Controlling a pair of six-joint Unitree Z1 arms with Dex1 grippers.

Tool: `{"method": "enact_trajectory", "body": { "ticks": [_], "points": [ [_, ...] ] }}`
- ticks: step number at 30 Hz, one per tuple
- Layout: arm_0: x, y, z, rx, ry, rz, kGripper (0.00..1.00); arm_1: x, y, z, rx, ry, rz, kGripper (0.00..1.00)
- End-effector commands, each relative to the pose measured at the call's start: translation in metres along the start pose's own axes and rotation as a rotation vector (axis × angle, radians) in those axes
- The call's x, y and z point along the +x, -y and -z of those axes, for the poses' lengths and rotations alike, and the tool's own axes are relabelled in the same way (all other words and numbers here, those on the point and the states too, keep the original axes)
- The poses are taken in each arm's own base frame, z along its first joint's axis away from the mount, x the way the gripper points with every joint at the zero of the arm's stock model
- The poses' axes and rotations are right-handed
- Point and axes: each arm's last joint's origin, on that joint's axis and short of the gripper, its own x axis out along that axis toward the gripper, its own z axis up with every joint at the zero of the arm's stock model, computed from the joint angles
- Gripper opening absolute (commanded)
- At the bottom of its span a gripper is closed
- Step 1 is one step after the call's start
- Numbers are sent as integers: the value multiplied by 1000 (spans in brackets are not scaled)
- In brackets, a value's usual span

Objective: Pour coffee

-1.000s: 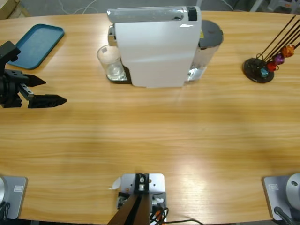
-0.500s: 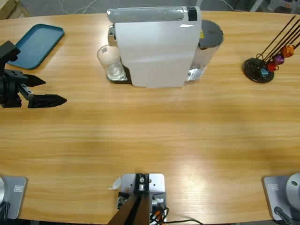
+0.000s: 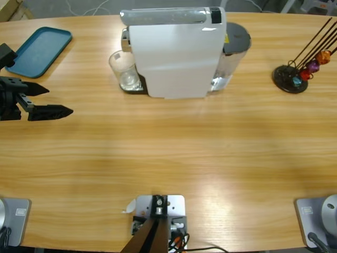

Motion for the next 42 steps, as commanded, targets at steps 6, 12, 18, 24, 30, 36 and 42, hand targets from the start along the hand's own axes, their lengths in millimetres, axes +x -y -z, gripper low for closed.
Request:
{"method": "enact_trajectory", "body": {
  "ticks": [6,12,18,24,30,36,42],
  "points": [
    [-14,5,6,30,55,23,988,-46,-19,78,-113,-9,-29,1000],
    [-12,5,4,52,63,35,1000,-43,-6,137,-80,27,-42,1000],
    [-23,10,13,69,88,47,1000,-21,7,191,-111,213,-61,1000],
    [-27,15,18,88,101,65,1000,-5,18,231,-129,148,-26,1000],
    [-24,13,12,88,121,56,1000,-8,28,264,-119,209,-17,1000],
    [-27,12,12,83,140,51,1000,-6,26,260,-136,234,-35,1000],
    [-29,13,20,80,142,52,1000,-2,23,250,-172,248,-42,1000]
  ]
}}
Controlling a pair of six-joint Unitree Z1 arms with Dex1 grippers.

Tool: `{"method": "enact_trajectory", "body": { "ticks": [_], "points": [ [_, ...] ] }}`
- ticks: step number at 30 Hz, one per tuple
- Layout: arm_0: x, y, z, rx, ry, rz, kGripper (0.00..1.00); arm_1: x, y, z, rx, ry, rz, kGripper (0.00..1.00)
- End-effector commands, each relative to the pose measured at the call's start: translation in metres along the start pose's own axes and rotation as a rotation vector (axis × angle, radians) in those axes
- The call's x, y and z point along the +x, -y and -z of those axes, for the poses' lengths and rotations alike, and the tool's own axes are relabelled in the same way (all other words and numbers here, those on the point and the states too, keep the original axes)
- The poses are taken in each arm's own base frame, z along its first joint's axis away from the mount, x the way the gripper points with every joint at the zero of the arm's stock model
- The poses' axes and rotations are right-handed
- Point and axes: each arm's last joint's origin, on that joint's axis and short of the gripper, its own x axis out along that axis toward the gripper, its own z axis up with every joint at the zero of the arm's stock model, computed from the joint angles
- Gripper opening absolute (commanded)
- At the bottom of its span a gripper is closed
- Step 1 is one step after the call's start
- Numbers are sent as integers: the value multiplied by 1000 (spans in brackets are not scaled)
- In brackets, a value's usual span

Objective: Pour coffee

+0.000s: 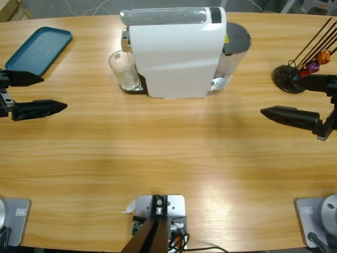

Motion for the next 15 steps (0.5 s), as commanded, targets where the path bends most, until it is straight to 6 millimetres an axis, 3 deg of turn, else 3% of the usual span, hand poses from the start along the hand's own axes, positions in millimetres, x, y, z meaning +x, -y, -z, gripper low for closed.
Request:
{"method": "enact_trajectory", "body": {
  "ticks": [1,15],
  "points": [
    [-5,2,18,-2,2,18,1000,9,-2,1,-57,-6,-14,1000],
    [1,2,11,-9,-7,55,1000,10,-3,-2,-35,-13,-16,1000]
  ]
}}
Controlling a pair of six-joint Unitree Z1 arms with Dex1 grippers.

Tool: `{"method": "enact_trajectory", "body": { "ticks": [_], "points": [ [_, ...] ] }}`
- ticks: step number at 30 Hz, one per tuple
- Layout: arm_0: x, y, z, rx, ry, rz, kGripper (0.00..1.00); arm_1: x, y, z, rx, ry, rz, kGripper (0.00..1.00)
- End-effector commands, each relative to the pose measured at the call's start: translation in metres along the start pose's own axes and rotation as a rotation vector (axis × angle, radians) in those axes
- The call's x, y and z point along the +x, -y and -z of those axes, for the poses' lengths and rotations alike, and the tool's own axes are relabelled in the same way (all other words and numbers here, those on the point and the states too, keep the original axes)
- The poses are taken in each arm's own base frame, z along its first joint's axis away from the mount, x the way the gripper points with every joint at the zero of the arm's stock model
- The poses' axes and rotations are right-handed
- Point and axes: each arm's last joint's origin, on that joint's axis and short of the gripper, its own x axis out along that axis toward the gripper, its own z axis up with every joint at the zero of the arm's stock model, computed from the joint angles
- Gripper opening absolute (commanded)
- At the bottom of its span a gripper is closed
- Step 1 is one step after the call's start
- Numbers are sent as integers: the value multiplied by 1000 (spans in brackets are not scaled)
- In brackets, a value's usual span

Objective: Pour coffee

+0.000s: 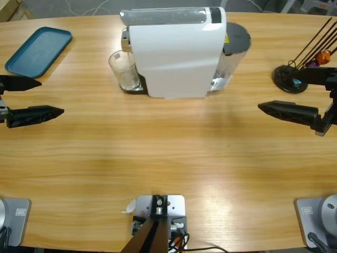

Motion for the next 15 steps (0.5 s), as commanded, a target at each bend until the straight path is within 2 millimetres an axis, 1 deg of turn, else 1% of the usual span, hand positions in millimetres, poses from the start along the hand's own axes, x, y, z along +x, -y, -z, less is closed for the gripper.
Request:
{"method": "enact_trajectory", "body": {
  "ticks": [1,4,7,9,13,15],
  "points": [
    [6,-1,2,-9,-16,32,1000,8,-2,3,-2,-42,-13,1000],
    [4,-1,2,-11,-9,28,1000,11,-3,2,-2,-48,-14,1000],
    [10,-3,0,-17,-23,31,1000,16,-3,4,-1,-51,-18,1000],
    [15,-6,-2,-21,-17,20,1000,18,-4,2,-12,-14,-22,1000],
    [15,-6,-2,-19,-8,19,1000,9,-4,-10,-6,63,-42,1000],
    [14,-6,-1,-18,-3,25,1000,7,-5,-13,-12,73,-43,1000]
  ]
}}
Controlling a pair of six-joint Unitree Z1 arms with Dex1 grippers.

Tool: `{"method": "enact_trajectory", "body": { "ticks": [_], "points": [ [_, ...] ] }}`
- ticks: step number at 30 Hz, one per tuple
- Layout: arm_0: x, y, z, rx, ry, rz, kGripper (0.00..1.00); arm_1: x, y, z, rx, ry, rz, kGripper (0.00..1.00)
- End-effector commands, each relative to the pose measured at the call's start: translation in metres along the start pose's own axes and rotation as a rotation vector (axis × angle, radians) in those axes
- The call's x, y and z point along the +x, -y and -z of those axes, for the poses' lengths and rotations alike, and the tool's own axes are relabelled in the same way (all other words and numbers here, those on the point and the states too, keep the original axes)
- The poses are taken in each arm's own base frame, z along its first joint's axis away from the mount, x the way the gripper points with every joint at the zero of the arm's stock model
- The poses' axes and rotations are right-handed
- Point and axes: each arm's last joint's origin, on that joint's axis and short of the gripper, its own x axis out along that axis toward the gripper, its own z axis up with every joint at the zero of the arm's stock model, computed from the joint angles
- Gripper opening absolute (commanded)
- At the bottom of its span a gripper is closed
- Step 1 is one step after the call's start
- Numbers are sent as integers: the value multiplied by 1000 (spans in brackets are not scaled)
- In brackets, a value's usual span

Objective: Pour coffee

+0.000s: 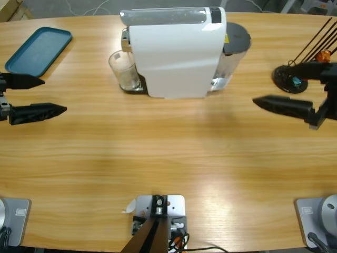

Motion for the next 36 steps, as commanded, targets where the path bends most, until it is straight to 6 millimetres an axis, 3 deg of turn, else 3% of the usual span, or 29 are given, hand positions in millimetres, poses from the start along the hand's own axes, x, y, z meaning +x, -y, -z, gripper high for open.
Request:
{"method": "enact_trajectory", "body": {
  "ticks": [1,8,16,24,36],
  "points": [
    [10,-3,4,-10,-23,11,1000,1,-3,-4,-17,27,-36,1000],
    [3,1,18,-9,-20,36,1000,-2,-3,-1,-17,31,-42,1000],
    [-5,3,20,-6,-5,36,1000,-3,-3,5,-17,19,-49,1000],
    [-8,6,22,3,-8,46,1000,-20,0,12,-16,28,-47,1000],
    [-1,4,20,-1,-27,48,1000,-13,-1,13,-19,-11,-44,1000]
  ]
}}
